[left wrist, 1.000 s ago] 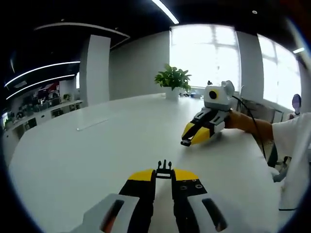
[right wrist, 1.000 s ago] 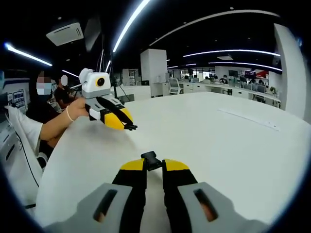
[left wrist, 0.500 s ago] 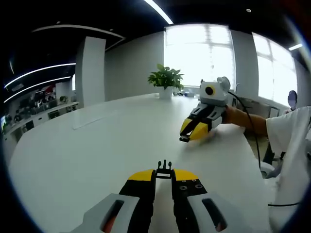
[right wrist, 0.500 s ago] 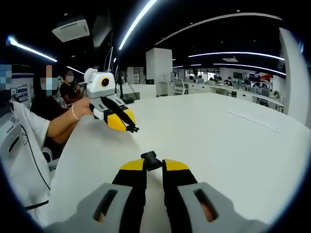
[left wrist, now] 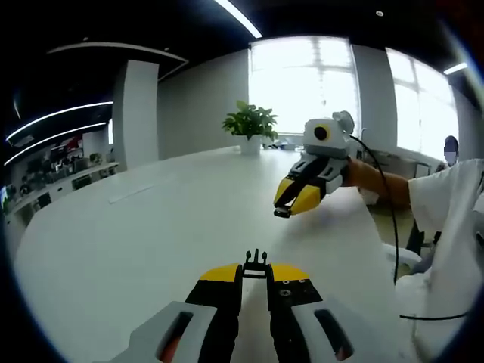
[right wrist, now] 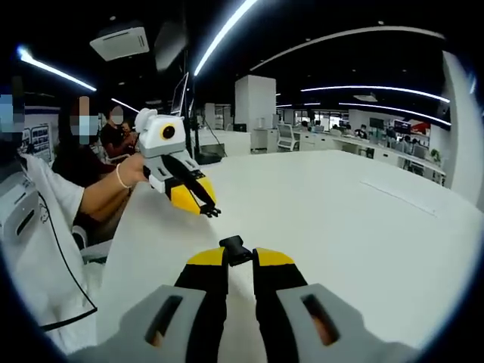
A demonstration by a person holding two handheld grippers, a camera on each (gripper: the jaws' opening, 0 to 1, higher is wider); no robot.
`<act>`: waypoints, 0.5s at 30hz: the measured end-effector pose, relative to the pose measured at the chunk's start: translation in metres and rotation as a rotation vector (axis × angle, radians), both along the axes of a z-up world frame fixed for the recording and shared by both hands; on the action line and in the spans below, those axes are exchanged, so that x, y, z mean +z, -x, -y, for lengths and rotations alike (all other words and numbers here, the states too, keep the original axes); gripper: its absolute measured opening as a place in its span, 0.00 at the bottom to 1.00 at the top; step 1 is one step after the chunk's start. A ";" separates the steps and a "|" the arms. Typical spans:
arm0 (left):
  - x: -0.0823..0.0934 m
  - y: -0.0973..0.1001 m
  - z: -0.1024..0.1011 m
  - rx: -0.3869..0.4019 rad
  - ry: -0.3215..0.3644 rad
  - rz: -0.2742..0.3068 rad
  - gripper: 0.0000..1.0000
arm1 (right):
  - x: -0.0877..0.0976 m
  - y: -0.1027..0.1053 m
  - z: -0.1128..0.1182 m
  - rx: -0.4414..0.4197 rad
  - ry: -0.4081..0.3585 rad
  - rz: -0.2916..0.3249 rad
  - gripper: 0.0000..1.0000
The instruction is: Snap the two parts of the plastic buckle together until the buckle closes and remains connected.
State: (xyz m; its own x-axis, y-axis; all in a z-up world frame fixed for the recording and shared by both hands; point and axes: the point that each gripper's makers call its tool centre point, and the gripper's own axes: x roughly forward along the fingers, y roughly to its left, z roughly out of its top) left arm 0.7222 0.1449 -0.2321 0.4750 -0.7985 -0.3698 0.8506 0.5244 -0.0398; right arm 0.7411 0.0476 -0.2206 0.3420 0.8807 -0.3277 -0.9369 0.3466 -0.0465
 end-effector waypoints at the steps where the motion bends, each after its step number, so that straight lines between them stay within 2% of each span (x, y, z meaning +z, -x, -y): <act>1: 0.000 0.001 0.000 -0.003 0.002 0.001 0.12 | -0.001 0.001 0.000 0.001 0.001 -0.001 0.12; 15: -0.002 0.011 0.003 -0.059 0.000 -0.007 0.12 | -0.012 0.017 -0.009 0.051 0.013 -0.016 0.12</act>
